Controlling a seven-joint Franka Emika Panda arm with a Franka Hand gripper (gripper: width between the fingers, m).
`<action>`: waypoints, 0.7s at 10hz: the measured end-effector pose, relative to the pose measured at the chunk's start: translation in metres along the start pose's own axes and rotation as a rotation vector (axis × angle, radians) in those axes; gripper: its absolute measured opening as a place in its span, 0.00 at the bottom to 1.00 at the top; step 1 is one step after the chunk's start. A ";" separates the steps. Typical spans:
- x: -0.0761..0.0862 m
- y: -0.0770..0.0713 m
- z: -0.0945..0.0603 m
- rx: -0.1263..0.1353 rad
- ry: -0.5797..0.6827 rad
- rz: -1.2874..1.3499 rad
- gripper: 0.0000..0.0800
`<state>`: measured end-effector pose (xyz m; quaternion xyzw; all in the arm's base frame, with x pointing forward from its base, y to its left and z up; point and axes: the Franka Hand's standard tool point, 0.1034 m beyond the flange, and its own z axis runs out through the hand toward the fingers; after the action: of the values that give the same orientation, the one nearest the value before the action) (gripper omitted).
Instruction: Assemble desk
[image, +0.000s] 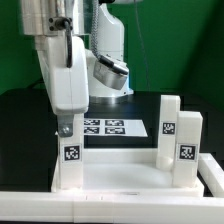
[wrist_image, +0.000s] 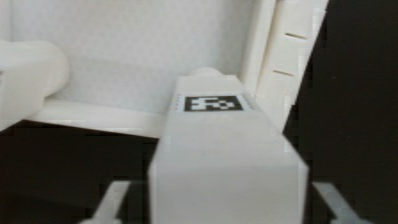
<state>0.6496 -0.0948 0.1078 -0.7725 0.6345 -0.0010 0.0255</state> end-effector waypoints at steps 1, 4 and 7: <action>-0.001 0.000 0.000 0.000 0.000 -0.032 0.59; -0.015 -0.004 0.002 -0.006 0.004 -0.266 0.80; -0.015 -0.004 0.002 -0.014 0.009 -0.530 0.81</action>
Offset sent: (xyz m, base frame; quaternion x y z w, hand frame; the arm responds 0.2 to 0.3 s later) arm -0.0072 0.0128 0.0002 -0.0090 0.0192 -0.2130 0.9768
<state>0.6502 -0.0796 0.1060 -0.9118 0.4102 -0.0068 0.0162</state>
